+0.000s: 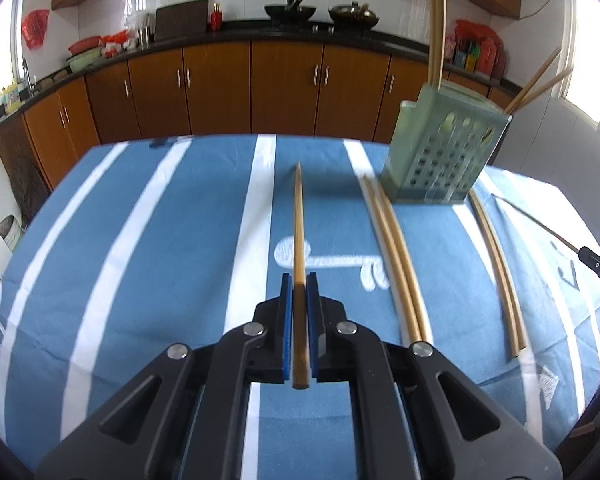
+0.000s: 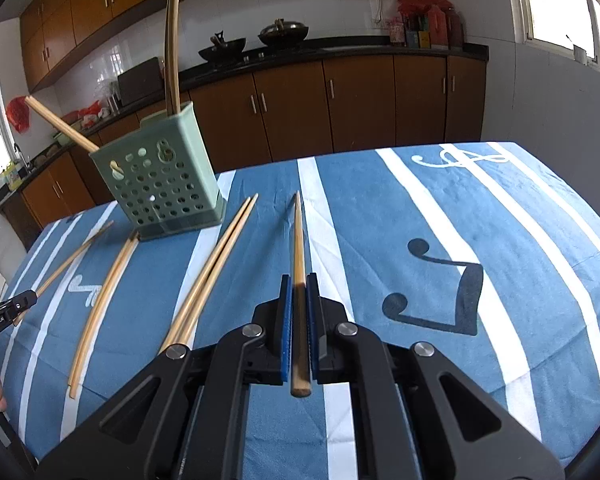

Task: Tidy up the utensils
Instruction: 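Lift the held chopstick with the right gripper while the left gripper lifts its chopstick, then raise both chopsticks over the green basket and open both grippers to drop them in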

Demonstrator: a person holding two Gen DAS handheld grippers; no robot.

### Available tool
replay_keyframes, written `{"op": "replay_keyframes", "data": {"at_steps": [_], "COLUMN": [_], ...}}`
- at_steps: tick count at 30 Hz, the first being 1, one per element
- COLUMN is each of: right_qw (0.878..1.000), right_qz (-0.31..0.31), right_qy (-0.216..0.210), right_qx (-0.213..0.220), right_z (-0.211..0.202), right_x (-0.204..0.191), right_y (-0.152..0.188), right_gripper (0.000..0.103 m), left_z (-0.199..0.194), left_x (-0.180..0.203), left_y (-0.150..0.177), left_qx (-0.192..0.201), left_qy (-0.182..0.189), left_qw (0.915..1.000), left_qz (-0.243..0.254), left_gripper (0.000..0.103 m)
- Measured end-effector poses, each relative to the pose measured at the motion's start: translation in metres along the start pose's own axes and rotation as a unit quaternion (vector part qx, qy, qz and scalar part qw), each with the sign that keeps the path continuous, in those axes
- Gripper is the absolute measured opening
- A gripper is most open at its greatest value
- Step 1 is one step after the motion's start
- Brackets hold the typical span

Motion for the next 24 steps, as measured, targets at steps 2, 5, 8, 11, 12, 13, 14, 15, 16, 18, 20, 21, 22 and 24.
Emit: {"op": "replay_keyframes", "data": {"at_steps": [2,5,8,11,12,13,14,15,16,18,20,21,22,24], "right_qw": [1.0,0.999,0.998,0.997,0.997,0.996,0.996,0.996,0.996,0.996,0.996,0.996,0.995,0.995], "right_qz": [0.004,0.007,0.01,0.01,0.009,0.009,0.01,0.01,0.01,0.011,0.01,0.009,0.006,0.005], "right_qy": [0.003,0.009,0.014,0.017,0.018,0.019,0.02,0.02,0.021,0.022,0.024,0.025,0.026,0.024], "right_qx": [0.015,0.038,0.059,0.075,0.079,0.081,0.082,0.084,0.084,0.084,0.087,0.089,0.092,0.099], "right_z": [-0.006,-0.015,-0.024,-0.032,-0.034,-0.035,-0.035,-0.035,-0.035,-0.035,-0.035,-0.036,-0.037,-0.043], "right_x": [0.002,0.006,0.009,0.01,0.011,0.011,0.012,0.012,0.012,0.013,0.012,0.012,0.011,0.01], "right_y": [-0.007,-0.019,-0.031,-0.041,-0.043,-0.044,-0.045,-0.046,-0.045,-0.046,-0.049,-0.051,-0.055,-0.064], "right_gripper": [0.008,0.008,0.008,0.008,0.008,0.008,0.008,0.008,0.008,0.008,0.008,0.008,0.008,0.008], "left_z": [-0.013,-0.031,-0.045,-0.063,-0.067,-0.071,-0.074,-0.075,-0.077,-0.078,-0.078,-0.079,-0.079,-0.085], "left_x": [0.004,0.008,0.011,0.017,0.018,0.02,0.021,0.022,0.023,0.023,0.023,0.026,0.025,0.032], "left_y": [-0.01,-0.024,-0.037,-0.051,-0.054,-0.057,-0.06,-0.062,-0.064,-0.067,-0.069,-0.071,-0.072,-0.078], "left_qx": [0.019,0.045,0.068,0.095,0.1,0.107,0.112,0.114,0.117,0.119,0.12,0.12,0.12,0.124], "left_qy": [0.008,0.022,0.033,0.046,0.048,0.05,0.052,0.053,0.053,0.053,0.051,0.052,0.053,0.061], "left_qw": [0.9998,0.9987,0.9971,0.9943,0.9937,0.9929,0.9923,0.9919,0.9916,0.9913,0.9913,0.9913,0.9913,0.9904], "left_qz": [-0.001,-0.006,-0.011,-0.015,-0.015,-0.015,-0.015,-0.014,-0.014,-0.015,-0.015,-0.014,-0.013,-0.006], "left_gripper": [0.008,0.008,0.008,0.008,0.008,0.008,0.008,0.008,0.008,0.008,0.008,0.008,0.007,0.007]}}
Point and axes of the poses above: each gripper's, at about its wrist camera, not at the fingertips, and z roughly the way its jaws point, x to its right, y to its underside, the point moved 5 cm from there along z, roughly the way its jaws point, and after that the axes turned 15 degrees about -z, right-handed, at the moved point
